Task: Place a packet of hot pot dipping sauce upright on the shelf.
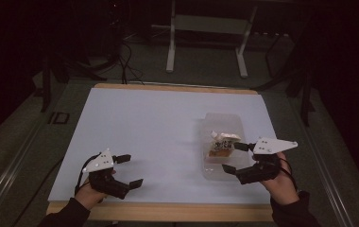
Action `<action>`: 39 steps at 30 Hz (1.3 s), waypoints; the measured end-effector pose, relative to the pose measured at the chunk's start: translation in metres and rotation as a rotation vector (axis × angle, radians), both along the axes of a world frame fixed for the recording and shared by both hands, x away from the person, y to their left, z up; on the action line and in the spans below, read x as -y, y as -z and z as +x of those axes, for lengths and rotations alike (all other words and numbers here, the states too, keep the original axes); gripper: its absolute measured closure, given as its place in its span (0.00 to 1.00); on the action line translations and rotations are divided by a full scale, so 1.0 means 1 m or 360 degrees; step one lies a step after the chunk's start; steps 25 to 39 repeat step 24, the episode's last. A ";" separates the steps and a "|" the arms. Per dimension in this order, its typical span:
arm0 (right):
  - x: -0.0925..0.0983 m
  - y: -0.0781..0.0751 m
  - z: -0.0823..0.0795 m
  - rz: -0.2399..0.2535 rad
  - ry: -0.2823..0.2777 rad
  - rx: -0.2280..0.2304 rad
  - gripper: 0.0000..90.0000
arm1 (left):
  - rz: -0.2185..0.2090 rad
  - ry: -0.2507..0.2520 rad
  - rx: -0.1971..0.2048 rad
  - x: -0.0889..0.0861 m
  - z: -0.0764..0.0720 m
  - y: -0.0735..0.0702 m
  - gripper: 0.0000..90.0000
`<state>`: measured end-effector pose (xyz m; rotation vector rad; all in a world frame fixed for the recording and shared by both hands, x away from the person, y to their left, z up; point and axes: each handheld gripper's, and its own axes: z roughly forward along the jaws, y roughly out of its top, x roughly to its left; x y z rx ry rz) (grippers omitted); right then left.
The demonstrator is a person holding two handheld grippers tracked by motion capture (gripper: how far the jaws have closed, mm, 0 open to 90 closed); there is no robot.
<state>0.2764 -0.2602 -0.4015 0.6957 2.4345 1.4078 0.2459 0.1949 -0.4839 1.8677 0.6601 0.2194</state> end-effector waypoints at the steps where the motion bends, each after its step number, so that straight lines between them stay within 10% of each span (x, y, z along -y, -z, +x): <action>1: 0.001 0.005 -0.002 0.0015 0.0000 -0.0012 0.15 | -0.0001 0.0002 0.0001 0.000 0.000 0.000 0.01; 20: 0.002 0.039 -0.012 0.0025 0.0017 -0.0027 0.16 | 0.0012 0.0018 0.0009 0.002 -0.002 0.002 0.01; 39: 0.002 0.040 -0.011 0.0036 0.0012 -0.0025 0.16 | 0.0014 0.0024 0.0012 0.003 -0.001 0.002 0.01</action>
